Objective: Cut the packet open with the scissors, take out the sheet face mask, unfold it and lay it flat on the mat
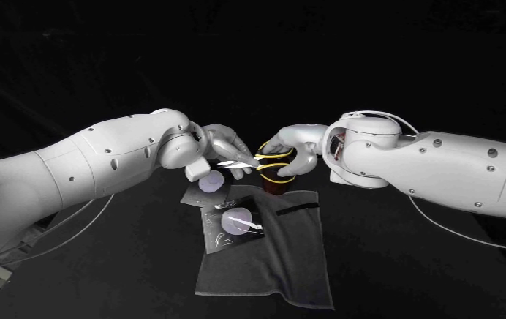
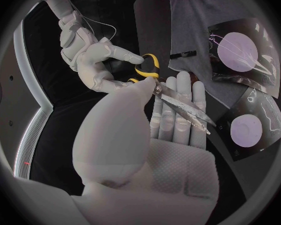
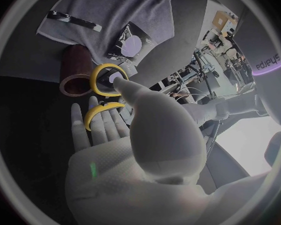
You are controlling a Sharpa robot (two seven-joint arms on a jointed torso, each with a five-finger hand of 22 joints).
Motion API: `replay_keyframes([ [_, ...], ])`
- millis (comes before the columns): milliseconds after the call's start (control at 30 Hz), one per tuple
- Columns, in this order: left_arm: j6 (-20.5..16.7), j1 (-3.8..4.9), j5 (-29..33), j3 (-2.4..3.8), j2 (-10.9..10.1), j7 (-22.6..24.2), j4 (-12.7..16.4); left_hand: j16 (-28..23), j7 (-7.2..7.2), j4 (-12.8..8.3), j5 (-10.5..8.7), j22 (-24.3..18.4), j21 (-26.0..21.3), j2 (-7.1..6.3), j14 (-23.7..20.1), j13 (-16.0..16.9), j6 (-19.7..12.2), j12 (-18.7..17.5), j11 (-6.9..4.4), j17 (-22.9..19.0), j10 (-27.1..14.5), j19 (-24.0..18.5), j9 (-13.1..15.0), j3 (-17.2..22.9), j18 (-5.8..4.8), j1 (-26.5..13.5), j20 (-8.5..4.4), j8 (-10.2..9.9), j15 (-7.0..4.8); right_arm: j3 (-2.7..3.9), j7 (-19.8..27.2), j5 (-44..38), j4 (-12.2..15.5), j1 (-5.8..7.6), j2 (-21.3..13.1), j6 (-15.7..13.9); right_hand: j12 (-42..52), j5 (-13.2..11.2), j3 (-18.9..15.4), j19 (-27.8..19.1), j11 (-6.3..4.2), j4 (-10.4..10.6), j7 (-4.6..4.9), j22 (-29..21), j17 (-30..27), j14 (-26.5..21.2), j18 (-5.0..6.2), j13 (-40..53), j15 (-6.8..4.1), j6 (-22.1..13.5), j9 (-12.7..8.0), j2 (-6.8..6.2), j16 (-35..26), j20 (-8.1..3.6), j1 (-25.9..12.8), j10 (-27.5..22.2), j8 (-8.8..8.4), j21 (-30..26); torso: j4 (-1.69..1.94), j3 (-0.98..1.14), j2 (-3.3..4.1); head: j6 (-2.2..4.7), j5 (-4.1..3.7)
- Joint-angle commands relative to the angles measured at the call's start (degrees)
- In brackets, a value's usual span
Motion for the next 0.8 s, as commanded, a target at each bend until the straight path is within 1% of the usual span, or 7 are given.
replay_keyframes([
  [33,0.24,-0.42,-0.98,-0.48,-0.28,-3.13,-0.48,-0.31,-0.12,-9.24,0.16,0.08,0.31,0.48,0.27,-0.01,0.43,0.20,-1.23,0.04,1.47,-0.39,-0.07,9.56,0.80,-0.17,-0.01,-0.21,0.01,0.57,-2.63,6.53,-0.27,0.90,-0.37,2.16,-0.13,0.83,-0.18,-0.53,-1.39,0.31,0.22,0.14,-0.47,-6.80,-0.73,-0.21,0.96,-5.53,-0.15,-0.77,-0.48,-0.01,-1.71,-3.28,-0.19,0.34,-0.05,0.05,0.04,0.04,0.08],
  [300,0.47,-0.41,-0.75,-0.54,-0.33,-3.48,-0.77,-0.34,-0.14,-9.38,0.16,0.14,0.42,0.48,0.35,-0.01,0.46,0.20,-1.25,0.10,1.54,-0.45,0.02,9.79,0.82,-0.38,0.02,-0.22,0.00,0.66,-3.93,7.72,-0.17,1.38,-0.28,7.82,-0.12,1.23,-2.51,-0.04,-2.11,1.48,-0.53,0.32,-0.51,-11.29,-0.70,-0.24,1.04,-5.17,0.05,-1.13,-0.46,-0.05,-2.39,-5.13,0.08,0.87,-0.04,0.06,0.06,0.03,0.10],
  [433,0.54,-0.41,-0.64,-0.56,-0.36,-3.65,-0.82,-0.35,-0.14,-9.42,0.16,0.15,0.44,0.47,0.37,-0.01,0.47,0.20,-1.25,0.12,1.55,-0.46,0.04,9.84,0.83,-0.42,0.02,-0.22,-0.01,0.68,-0.94,8.78,-0.34,1.44,-0.36,3.76,0.53,1.72,-2.30,3.71,-0.18,0.95,1.19,0.85,0.77,-1.01,0.40,0.21,0.63,0.82,1.05,-0.61,1.56,-0.09,-1.08,2.18,1.63,2.23,-0.01,0.05,0.05,0.05,0.08],
  [500,0.58,-0.41,-0.60,-0.56,-0.37,-3.75,-0.85,-0.36,-0.14,-9.46,0.16,0.17,0.46,0.46,0.38,-0.01,0.47,0.20,-1.26,0.13,1.56,-0.47,0.06,9.89,0.84,-0.46,0.02,-0.22,-0.01,0.68,0.55,9.31,-0.40,1.45,-0.38,1.82,0.45,1.56,-0.91,-0.19,0.71,0.00,1.90,0.22,1.09,2.83,-0.28,0.25,-1.35,2.13,1.28,-0.37,1.97,0.05,-0.49,4.62,1.99,1.24,-0.03,0.02,0.05,0.08,0.08],
  [600,0.67,-0.41,-0.55,-0.58,-0.36,-3.89,-0.88,-0.36,-0.14,-9.46,0.16,0.17,0.46,0.46,0.38,-0.01,0.47,0.20,-1.26,0.13,1.56,-0.47,0.06,9.89,0.84,-0.46,0.02,-0.22,-0.01,0.69,1.58,9.73,-0.47,1.47,-0.33,0.79,0.43,1.73,0.34,-8.43,2.39,-0.11,3.68,-0.69,0.60,0.90,-2.32,0.29,-0.30,0.69,1.12,-0.51,0.76,0.14,-1.45,6.01,1.62,-0.53,-0.05,0.04,0.03,0.04,0.11],
  [700,0.74,-0.41,-0.50,-0.59,-0.39,-4.02,-0.88,-0.36,-0.14,-9.46,0.16,0.17,0.46,0.46,0.38,-0.01,0.47,0.20,-1.26,0.13,1.56,-0.47,0.06,9.89,0.84,-0.46,0.02,-0.22,-0.01,0.69,1.58,9.61,-0.50,1.47,-0.25,0.74,0.64,2.05,1.66,-14.72,4.10,0.17,5.62,-1.20,0.65,1.90,-2.32,0.44,1.32,-2.08,0.78,-0.52,0.60,0.21,-2.33,8.78,0.95,-1.26,0.00,0.05,0.06,-0.01,0.09],
  [800,0.81,-0.41,-0.43,-0.60,-0.43,-4.11,-0.87,-0.38,-0.15,-9.56,0.16,0.20,0.51,0.45,0.42,-0.01,0.49,0.20,-1.27,0.16,1.60,-0.50,0.11,10.02,0.86,-0.56,0.03,-0.23,-0.03,0.69,1.25,9.04,-0.57,1.48,-0.24,0.94,0.41,2.18,1.93,-15.75,3.50,0.30,5.02,-1.20,0.22,-1.06,-2.60,0.28,0.62,-3.42,0.62,-1.03,-0.03,0.41,-2.76,7.67,0.59,-1.22,0.01,0.03,0.07,0.05,0.07],
])
